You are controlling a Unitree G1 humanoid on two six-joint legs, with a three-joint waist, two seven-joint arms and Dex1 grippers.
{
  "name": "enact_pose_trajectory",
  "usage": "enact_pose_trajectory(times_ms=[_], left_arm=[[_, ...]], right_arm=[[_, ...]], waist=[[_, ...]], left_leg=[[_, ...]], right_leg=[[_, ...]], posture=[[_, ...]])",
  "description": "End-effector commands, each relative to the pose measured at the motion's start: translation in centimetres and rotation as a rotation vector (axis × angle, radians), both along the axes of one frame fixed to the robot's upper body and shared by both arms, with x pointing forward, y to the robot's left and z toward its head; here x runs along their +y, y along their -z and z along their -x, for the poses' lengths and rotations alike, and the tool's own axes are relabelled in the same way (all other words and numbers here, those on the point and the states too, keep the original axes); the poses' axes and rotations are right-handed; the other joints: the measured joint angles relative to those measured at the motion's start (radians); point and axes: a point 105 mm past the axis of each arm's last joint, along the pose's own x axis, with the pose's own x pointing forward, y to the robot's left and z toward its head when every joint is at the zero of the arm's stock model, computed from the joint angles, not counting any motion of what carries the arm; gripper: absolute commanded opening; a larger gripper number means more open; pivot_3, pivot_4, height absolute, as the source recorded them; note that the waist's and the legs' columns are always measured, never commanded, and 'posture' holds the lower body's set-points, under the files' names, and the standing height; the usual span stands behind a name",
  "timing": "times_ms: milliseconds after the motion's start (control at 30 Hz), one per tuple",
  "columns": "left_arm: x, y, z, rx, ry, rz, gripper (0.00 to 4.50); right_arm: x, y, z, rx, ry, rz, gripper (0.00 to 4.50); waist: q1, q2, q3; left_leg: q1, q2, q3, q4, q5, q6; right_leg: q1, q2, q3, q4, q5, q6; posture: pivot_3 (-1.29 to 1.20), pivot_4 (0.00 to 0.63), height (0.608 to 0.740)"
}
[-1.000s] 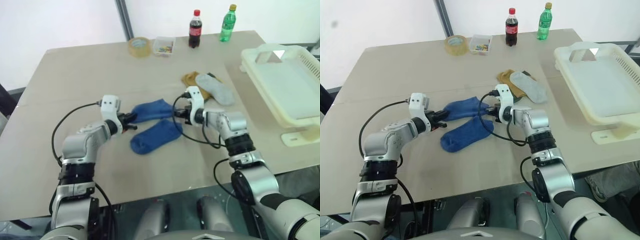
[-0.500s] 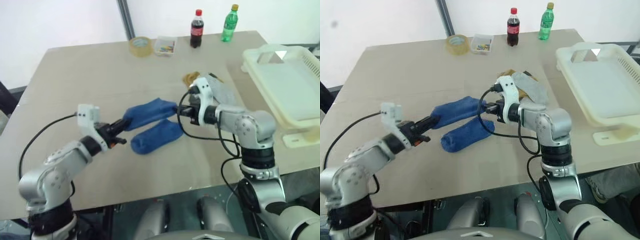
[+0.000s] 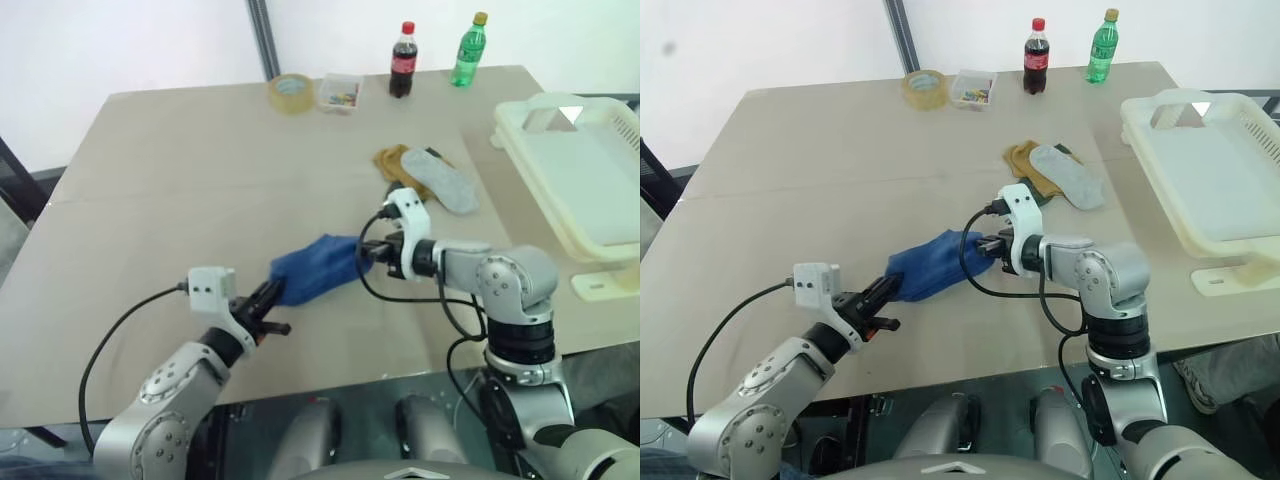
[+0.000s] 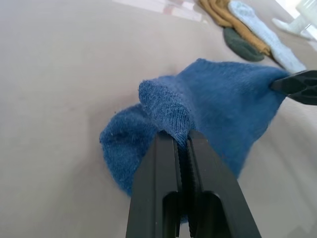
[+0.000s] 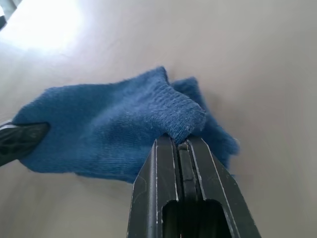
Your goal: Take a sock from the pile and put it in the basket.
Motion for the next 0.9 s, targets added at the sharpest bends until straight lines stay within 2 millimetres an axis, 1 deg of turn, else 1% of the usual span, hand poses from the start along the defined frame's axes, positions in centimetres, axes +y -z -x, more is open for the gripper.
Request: enact_pose_trajectory(times_ms=[33, 200, 367, 433, 633, 733, 833, 900], left_arm=[[0.4, -0.5, -0.8, -0.047, -0.006, -0.028, 0.03], [0.5, -0.4, -1.6, -0.052, 0.005, -0.031, 0.03], [-0.4, 1.1, -1.3, 0.007, 0.056, -0.040, 0.03], [-0.7, 1.3, -1.2, 0.013, 0.066, -0.035, 0.03], [-0.8, 1.5, -1.5, 0.009, 0.076, -0.050, 0.03], [-0.3, 1.3, -1.9, 0.000, 0.057, -0.052, 0.03], [-0.6, 1.7, -1.5, 0.019, 0.074, -0.057, 0.03], [-0.9, 2.1, -1.1, 0.032, 0.094, -0.068, 0.00]], right_arm=[[0.1, -0.8, 0.3, -0.044, 0.003, -0.008, 0.00], [-0.7, -0.4, 0.2, -0.053, 0.034, 0.021, 0.00], [-1.5, -0.6, -0.3, -0.069, 0.063, 0.039, 0.00], [-1.6, -0.6, -0.3, -0.072, 0.064, 0.043, 0.00], [-1.2, -0.1, -0.4, -0.068, 0.052, 0.054, 0.00], [-0.9, 0.1, -0.5, -0.064, 0.046, 0.053, 0.00], [-0.9, 0.4, -0.5, -0.060, 0.038, 0.061, 0.00], [-0.9, 0.6, -0.4, -0.060, 0.027, 0.071, 0.58]], waist=[[-0.001, 0.000, 0.000], [0.001, 0.000, 0.000], [-0.002, 0.000, 0.000], [-0.003, 0.000, 0.000], [-0.002, 0.000, 0.000], [-0.001, 0.000, 0.000], [-0.002, 0.000, 0.000], [-0.002, 0.000, 0.000]], left_leg=[[0.000, 0.000, 0.000, 0.000, 0.000, 0.000], [0.000, -0.001, 0.000, 0.000, 0.000, 0.000], [0.000, 0.000, 0.000, 0.000, 0.000, 0.000], [0.000, 0.000, 0.000, 0.000, 0.000, 0.000], [0.000, 0.000, 0.000, 0.000, 0.000, 0.000], [0.000, 0.000, 0.000, 0.000, 0.000, 0.000], [0.000, 0.000, 0.000, 0.000, 0.000, 0.000], [0.000, 0.000, 0.000, 0.000, 0.000, 0.000]], right_leg=[[0.000, 0.000, 0.000, 0.000, 0.000, 0.000], [0.000, 0.000, 0.000, -0.001, 0.000, 0.000], [0.000, 0.000, 0.000, -0.001, 0.000, 0.000], [0.000, 0.000, 0.000, 0.000, 0.000, 0.000], [0.000, 0.000, 0.000, -0.001, 0.000, 0.000], [0.000, 0.000, 0.000, -0.001, 0.000, 0.000], [0.000, 0.000, 0.000, -0.001, 0.000, 0.000], [0.000, 0.000, 0.000, -0.001, 0.000, 0.000]], posture=[[0.00, 0.150, 0.740], [0.00, 0.150, 0.740], [0.00, 0.150, 0.740], [0.00, 0.150, 0.740], [0.00, 0.150, 0.740], [0.00, 0.150, 0.740], [0.00, 0.150, 0.740], [0.00, 0.150, 0.740]])
